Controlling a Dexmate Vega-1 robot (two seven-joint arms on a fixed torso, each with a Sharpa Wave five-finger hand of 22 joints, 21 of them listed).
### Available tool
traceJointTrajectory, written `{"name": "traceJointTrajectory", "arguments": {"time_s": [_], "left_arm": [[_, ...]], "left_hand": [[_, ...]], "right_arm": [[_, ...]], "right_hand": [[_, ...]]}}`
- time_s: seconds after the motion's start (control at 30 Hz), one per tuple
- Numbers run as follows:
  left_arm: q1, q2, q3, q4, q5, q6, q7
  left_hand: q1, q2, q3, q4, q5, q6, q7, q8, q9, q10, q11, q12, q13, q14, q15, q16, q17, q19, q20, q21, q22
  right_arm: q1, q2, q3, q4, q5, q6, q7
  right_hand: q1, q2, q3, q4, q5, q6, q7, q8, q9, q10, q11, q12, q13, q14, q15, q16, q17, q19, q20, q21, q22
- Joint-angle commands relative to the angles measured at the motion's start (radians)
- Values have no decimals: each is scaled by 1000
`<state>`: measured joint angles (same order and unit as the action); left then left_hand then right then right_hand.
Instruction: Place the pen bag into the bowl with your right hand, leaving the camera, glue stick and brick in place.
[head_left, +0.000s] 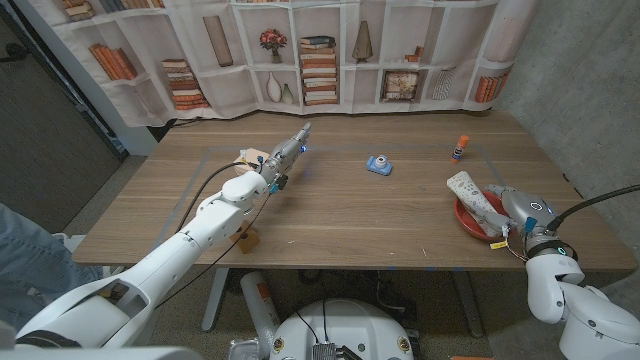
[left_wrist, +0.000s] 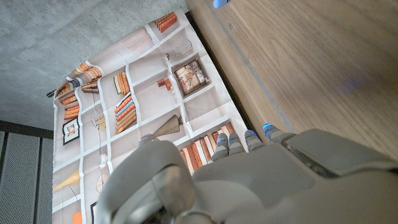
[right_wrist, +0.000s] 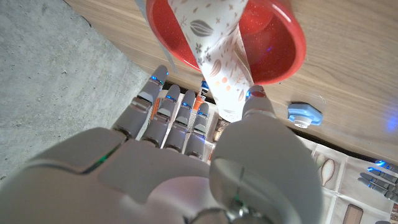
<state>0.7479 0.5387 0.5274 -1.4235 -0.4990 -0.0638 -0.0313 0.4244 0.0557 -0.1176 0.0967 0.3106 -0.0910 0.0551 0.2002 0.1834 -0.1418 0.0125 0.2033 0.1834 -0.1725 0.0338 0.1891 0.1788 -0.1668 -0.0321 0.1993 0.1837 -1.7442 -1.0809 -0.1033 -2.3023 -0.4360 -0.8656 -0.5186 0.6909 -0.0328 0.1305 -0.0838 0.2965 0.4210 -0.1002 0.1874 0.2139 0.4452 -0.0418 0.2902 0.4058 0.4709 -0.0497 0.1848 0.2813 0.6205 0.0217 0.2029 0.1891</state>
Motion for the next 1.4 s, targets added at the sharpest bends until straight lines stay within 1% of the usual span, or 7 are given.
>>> {"name": "traceJointTrajectory", "arguments": {"time_s": [0.03,0.13,0.23,0.47,1.17,1.3,1.4], "left_arm": [[0,3,-3,3,-3,1,-4],[0,5,-3,2,-3,3,-4],[0,4,-4,3,-4,2,-4],[3,6,-7,0,-5,-3,-2],[24,17,-17,-36,-4,0,20],[28,20,-18,-44,-4,1,25],[33,22,-20,-52,-4,3,29]], "left_hand": [[1,10,-7,-2,-2,-5,2,-2,5,-5,0,0,5,-56,1,-1,5,-151,-7,5,3],[2,11,-7,-2,-2,-5,1,-2,5,-6,1,0,5,-57,4,-2,5,-151,-7,5,3],[2,11,-8,-2,-2,-5,2,-2,5,-6,1,0,5,-57,4,-2,5,-151,-7,5,3],[2,11,-9,-2,-2,-4,3,-2,5,-6,0,0,5,-57,4,-2,5,-151,-7,5,3],[4,13,-12,-2,-3,-5,1,-2,5,-6,0,0,5,-58,3,-2,5,-152,-7,5,3],[4,14,-13,-2,-3,-4,2,-2,5,-6,-1,0,5,-58,3,-1,5,-152,-7,5,3],[4,14,-13,-2,-3,-4,2,-2,5,-6,0,0,5,-57,3,-1,5,-152,-7,5,3]], "right_arm": [[-15,29,38,4,-4,59,-15],[-5,34,32,8,-16,69,-16],[-2,38,33,12,-21,79,-12],[8,46,33,22,-38,118,-13],[23,84,84,57,-55,284,11],[23,92,94,65,-61,321,11],[22,101,106,70,-58,353,16]], "right_hand": [[-5,1,-7,1,9,-15,-2,-2,0,-14,2,-4,5,-14,-32,-2,-1,2,8,-2,1],[-6,1,-8,2,10,-17,-1,-1,0,-18,3,-5,5,-16,-31,-1,-2,1,9,-2,1],[-9,1,-10,3,12,-18,-1,1,0,-17,3,-5,5,-19,-29,-1,-3,-5,16,-4,1],[-12,1,-12,5,14,-19,1,3,0,-16,3,-4,5,-21,-26,1,-6,-6,16,-4,1],[-42,1,-25,20,20,-37,3,4,0,-21,9,-8,1,-35,-15,3,-13,-7,19,-2,0],[-46,2,-27,22,20,-35,5,6,0,-18,10,-8,-1,-38,-17,3,-14,-7,17,-2,0],[-52,3,-29,26,22,-34,5,9,0,-14,9,-7,-3,-38,-19,5,-17,-28,6,-9,0]]}}
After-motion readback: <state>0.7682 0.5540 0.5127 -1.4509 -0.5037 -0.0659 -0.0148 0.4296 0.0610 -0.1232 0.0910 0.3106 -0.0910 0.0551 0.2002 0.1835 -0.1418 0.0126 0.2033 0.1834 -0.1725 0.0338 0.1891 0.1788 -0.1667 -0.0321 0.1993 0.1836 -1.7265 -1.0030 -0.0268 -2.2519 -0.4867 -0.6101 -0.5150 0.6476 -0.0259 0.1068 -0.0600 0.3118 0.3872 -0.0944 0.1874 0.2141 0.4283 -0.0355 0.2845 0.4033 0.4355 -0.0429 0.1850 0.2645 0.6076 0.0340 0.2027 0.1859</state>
